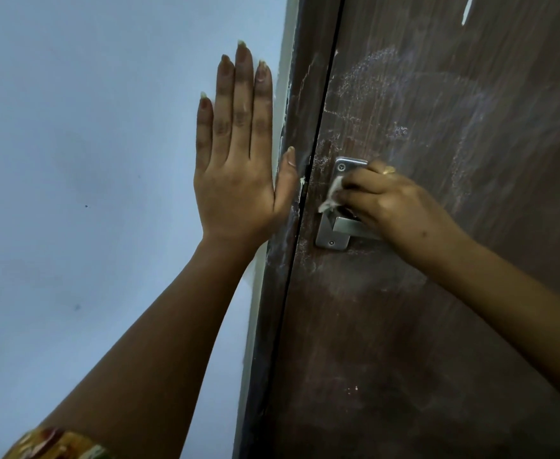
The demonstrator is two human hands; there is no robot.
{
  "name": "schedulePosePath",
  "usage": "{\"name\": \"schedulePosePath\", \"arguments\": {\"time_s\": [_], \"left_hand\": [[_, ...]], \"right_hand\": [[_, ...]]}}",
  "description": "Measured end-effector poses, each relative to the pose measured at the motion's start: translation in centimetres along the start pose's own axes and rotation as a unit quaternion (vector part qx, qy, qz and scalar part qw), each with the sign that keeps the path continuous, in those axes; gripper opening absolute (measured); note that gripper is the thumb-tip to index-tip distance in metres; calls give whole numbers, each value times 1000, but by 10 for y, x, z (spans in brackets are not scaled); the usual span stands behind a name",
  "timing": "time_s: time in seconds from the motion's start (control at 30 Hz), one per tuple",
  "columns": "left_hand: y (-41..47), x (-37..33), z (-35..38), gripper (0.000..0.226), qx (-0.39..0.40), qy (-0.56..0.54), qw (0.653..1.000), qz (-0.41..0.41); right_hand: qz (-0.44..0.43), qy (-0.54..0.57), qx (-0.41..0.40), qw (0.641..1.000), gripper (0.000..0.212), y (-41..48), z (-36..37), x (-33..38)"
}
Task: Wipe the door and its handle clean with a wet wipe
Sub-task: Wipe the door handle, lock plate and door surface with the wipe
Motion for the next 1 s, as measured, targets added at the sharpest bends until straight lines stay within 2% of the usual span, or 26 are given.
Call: {"name": "schedulePosePath", "arguments": {"time_s": [0.17, 0.33, 0.43, 0.5, 0.57, 0.67, 0.73, 0.83, 0.9, 0.97, 1.0], "left_hand": [[-1, 1, 1, 61, -5, 0, 1000, -2], [0, 1, 1, 61, 3, -1, 1000, -3], [0, 2, 2, 62, 0, 1, 1000, -7], [0, 2, 1, 62, -4, 3, 1000, -3], [0, 0, 0, 62, 0, -1, 1000, 0], [0, 0, -1, 61, 4, -4, 1000, -3], [0, 0, 0, 61, 4, -1, 1000, -1], [-1, 0, -1, 61, 1, 8, 1000, -1], [-1, 1, 0, 61, -2, 9, 1000, 0], [-2, 0, 0, 60, -6, 9, 1000, 0], [-2, 0, 0, 60, -9, 9, 1000, -1]], "right_hand": [[64, 13, -114, 991, 16, 7, -23, -7], [97, -34, -92, 990, 24, 19, -16, -3], [204, 16, -110, 973, 14, 4, -23, -19], [232, 65, -114, 964, 15, 10, -27, -17], [213, 44, -73, 973, 18, 21, -22, -1], [188, -107, -6, 976, 22, 28, -6, 31], [154, -169, 31, 973, 34, 23, 10, 50], [144, -189, 70, 969, 52, 11, 37, 65], [143, -189, 77, 968, 54, 7, 40, 66], [90, -201, 23, 975, 50, -2, 30, 70], [63, -199, -30, 977, 44, -11, 22, 72]]}}
Point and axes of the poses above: each hand's wrist, its own y-axis towards the middle knuckle, its own z-axis out of the palm, x = y × z, the point moved 7 cm from there along y, towards the middle knuckle, and after that the axes turned 7 degrees about z, right-handed, at the moved point
